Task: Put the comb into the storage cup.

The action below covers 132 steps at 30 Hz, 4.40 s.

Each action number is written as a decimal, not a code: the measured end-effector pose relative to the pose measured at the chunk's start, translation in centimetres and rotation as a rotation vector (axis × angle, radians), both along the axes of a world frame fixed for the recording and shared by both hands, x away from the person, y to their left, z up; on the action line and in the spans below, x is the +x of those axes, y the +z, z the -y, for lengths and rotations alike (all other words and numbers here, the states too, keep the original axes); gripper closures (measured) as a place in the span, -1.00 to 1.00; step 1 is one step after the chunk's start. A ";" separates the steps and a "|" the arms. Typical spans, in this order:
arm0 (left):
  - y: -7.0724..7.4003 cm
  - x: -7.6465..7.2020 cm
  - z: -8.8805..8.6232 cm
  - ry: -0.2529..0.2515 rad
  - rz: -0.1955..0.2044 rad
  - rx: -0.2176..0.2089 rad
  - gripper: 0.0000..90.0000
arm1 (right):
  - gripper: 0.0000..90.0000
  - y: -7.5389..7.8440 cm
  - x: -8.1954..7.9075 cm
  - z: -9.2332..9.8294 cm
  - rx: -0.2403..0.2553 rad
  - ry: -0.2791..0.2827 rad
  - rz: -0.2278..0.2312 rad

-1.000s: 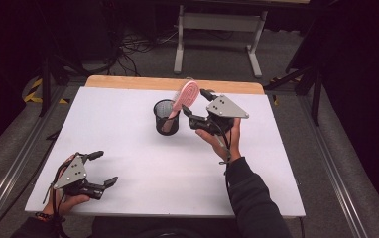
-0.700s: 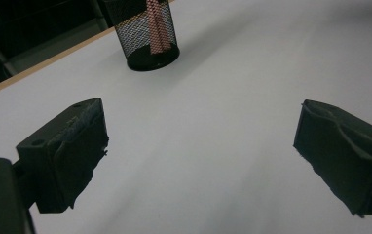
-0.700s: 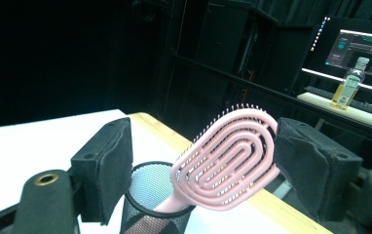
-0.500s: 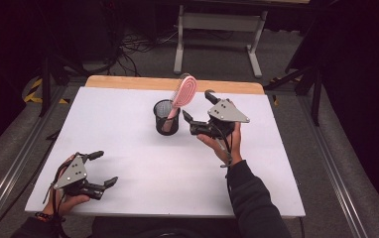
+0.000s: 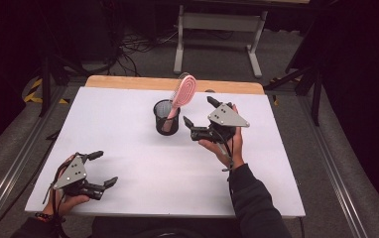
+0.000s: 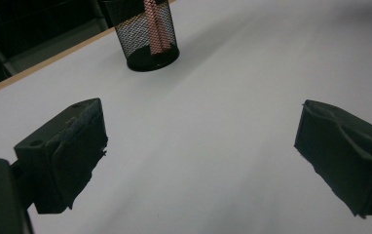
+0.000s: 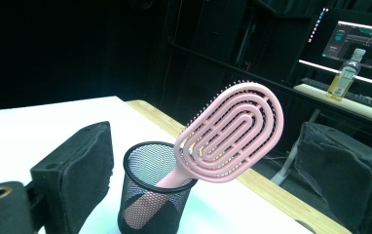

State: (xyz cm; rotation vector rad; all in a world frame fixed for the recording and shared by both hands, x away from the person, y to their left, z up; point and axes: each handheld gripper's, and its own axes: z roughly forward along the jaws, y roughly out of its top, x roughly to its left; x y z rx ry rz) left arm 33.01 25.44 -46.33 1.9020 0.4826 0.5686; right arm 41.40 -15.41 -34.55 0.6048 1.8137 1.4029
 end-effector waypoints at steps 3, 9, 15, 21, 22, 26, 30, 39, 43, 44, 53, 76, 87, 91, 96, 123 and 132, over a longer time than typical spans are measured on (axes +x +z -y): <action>0.0 0.0 0.0 0.001 0.001 0.000 -0.88 | -0.81 -0.1 -0.3 0.0 -0.006 -0.004 0.009; 0.0 0.1 0.1 0.003 -0.001 0.003 -0.88 | -0.79 -0.2 -0.8 0.2 -0.021 -0.002 0.019; -0.1 0.1 0.1 -0.001 -0.006 0.001 -0.89 | -0.79 -0.4 -1.3 0.4 -0.036 -0.008 0.024; 0.0 0.1 0.0 -0.001 -0.004 0.002 -0.89 | -0.79 -0.8 -1.9 0.4 -0.062 -0.013 0.033; 0.0 0.1 0.1 -0.002 -0.004 0.003 -0.88 | -0.78 -0.8 -2.0 0.5 -0.062 -0.012 0.034; 0.0 0.1 0.1 -0.002 -0.005 0.003 -0.88 | -0.78 -1.0 -2.3 0.6 -0.058 -0.005 0.030; 0.0 0.0 0.1 -0.001 -0.003 0.004 -0.89 | -0.78 -1.2 -2.6 0.9 -0.069 -0.004 0.028; 0.0 0.0 0.1 -0.001 -0.001 0.006 -0.89 | -0.77 -1.2 -3.4 1.6 -0.081 -0.010 0.033; 0.0 0.0 0.0 0.000 0.000 0.007 -0.90 | -0.77 -1.2 -3.7 1.9 -0.093 -0.013 0.035; 0.0 0.0 0.0 0.000 0.001 0.008 -0.90 | -0.77 -1.3 -3.9 2.0 -0.098 -0.011 0.037; 0.0 0.0 0.0 0.000 0.002 0.005 -0.90 | -0.77 -1.4 -4.6 2.4 -0.107 0.002 0.034; 0.0 0.0 0.1 -0.002 0.009 0.015 -0.90 | -0.77 -2.7 -5.6 4.0 -0.142 -0.005 0.018; 0.0 0.0 0.1 -0.003 0.007 0.016 -0.90 | -0.77 -3.3 -6.2 4.5 -0.163 -0.006 0.018; 0.0 0.0 0.1 -0.002 0.009 0.019 -0.90 | -0.77 -3.6 -6.5 4.5 -0.173 -0.004 0.019; 0.0 0.0 0.1 0.000 0.009 0.020 -0.90 | -0.77 -4.0 -6.8 4.7 -0.187 -0.003 0.012; 0.0 0.0 0.2 0.001 0.008 0.022 -0.90 | -0.77 -7.3 -8.5 7.4 -0.210 -0.023 -0.023; 0.0 0.0 0.2 0.000 0.009 0.024 -0.90 | -0.78 -8.3 -8.6 9.1 -0.208 -0.056 -0.047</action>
